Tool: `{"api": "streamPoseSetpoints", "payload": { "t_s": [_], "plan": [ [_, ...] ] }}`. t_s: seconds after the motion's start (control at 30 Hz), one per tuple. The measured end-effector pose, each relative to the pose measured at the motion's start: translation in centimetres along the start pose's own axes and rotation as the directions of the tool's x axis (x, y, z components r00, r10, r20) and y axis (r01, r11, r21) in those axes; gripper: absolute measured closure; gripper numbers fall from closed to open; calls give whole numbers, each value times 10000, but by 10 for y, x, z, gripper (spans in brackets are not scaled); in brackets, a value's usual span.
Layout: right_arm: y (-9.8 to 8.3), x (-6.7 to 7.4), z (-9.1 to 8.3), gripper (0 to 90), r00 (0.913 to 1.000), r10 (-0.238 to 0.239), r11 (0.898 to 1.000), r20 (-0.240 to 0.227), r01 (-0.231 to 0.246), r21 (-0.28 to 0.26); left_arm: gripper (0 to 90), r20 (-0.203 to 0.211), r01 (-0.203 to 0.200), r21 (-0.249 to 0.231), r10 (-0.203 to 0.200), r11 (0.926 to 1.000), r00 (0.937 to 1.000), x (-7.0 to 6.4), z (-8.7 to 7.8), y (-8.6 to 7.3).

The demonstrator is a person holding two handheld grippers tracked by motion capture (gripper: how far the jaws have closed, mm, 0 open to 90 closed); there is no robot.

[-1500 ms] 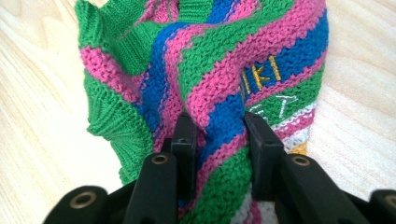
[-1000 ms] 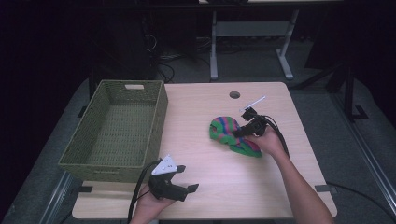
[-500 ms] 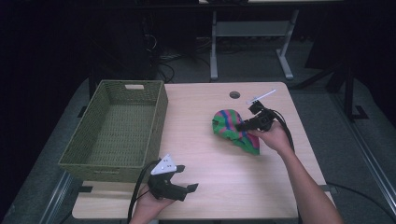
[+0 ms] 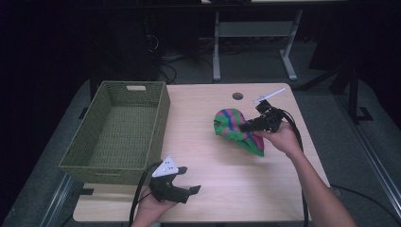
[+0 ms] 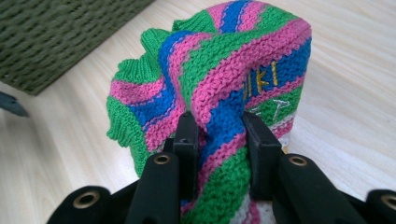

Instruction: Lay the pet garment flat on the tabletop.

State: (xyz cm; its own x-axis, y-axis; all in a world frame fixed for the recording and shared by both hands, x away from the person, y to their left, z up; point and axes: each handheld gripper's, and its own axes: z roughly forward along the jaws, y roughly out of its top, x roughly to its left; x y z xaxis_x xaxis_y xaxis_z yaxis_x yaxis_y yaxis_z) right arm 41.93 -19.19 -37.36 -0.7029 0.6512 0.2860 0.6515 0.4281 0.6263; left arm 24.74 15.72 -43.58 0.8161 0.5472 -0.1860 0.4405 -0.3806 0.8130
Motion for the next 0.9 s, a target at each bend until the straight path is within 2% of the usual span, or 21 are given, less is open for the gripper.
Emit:
{"api": "streamPoseSetpoints", "payload": {
  "t_s": [0.17,0.27,0.53,0.8,0.9],
  "plan": [
    [0,12,-5,696,9989,-449,9990,-167,448,-15,162,-39,31,-70,-31,10000,10000,2,-2,0],
    [0,16,-10,695,9985,-508,9987,-212,506,-90,163,-29,137,-139,-137,9998,9999,2,-2,0],
    [-6,24,-19,695,9971,-704,9969,-280,693,-385,163,-94,84,-240,-86,9997,9999,3,-4,0],
    [-15,37,-19,694,9942,-923,9947,-557,895,-503,162,-69,131,-258,-133,9996,9999,4,-4,0],
    [-18,42,-20,694,9935,-1019,9933,-499,988,-603,162,-110,151,-270,-154,9995,9998,5,-5,0]
  ]
}}
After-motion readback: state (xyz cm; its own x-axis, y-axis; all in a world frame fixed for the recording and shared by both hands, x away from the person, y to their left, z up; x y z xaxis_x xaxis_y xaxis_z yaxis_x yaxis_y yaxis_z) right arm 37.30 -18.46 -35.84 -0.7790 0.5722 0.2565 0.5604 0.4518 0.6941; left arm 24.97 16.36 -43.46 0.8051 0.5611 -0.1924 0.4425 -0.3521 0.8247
